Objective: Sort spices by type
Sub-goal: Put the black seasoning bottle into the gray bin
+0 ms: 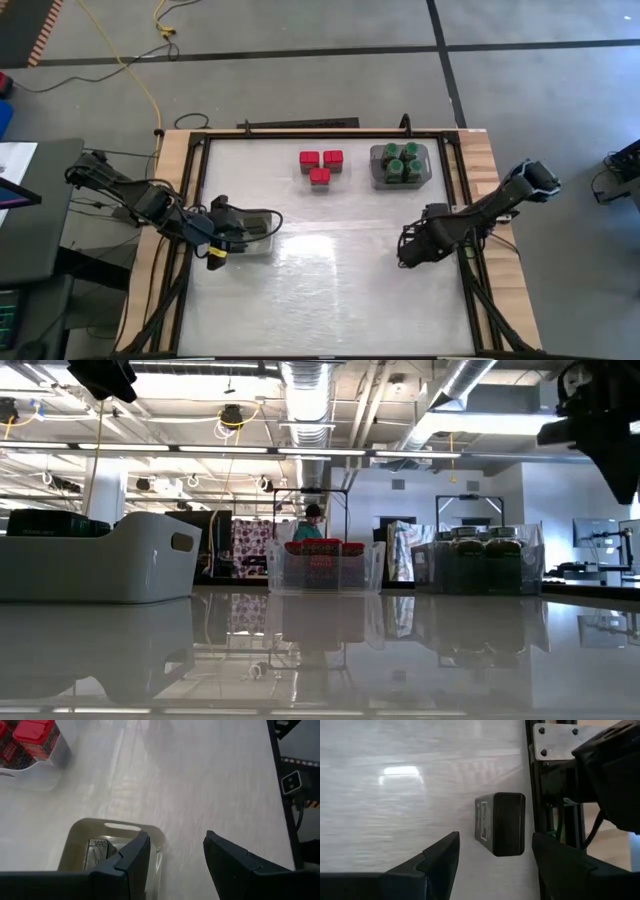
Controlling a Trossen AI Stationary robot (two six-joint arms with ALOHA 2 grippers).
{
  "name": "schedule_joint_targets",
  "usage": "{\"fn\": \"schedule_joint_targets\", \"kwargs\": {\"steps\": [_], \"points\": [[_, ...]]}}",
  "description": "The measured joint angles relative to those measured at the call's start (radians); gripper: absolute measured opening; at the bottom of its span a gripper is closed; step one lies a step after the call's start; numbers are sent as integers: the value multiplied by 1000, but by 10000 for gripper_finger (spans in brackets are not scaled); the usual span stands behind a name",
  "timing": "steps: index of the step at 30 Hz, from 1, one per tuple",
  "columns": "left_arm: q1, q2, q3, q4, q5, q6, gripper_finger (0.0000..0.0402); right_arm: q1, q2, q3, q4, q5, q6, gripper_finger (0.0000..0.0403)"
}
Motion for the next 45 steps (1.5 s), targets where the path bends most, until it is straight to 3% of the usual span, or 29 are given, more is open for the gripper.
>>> {"fn": "schedule_joint_targets", "kwargs": {"steps": [6,11,23,32,37,43,45], "points": [[0,0,0,-3,0,76,178,-19,49,-16,4,-37,3,280],[0,0,0,-4,0,80,178,-30,-12,-115,45,-96,31,280],[0,-1,0,-12,-32,73,178,-18,-128,-272,189,-70,71,280],[0,-1,0,-11,-37,69,178,-19,-141,-317,225,-53,71,278],[0,-1,0,-11,-40,69,178,-20,-141,-317,223,-39,71,242],[0,-1,0,-11,-40,72,178,-20,-141,-317,225,-12,52,147],[0,-1,0,-11,-40,95,178,-20,-141,-316,242,-11,39,146]]}}
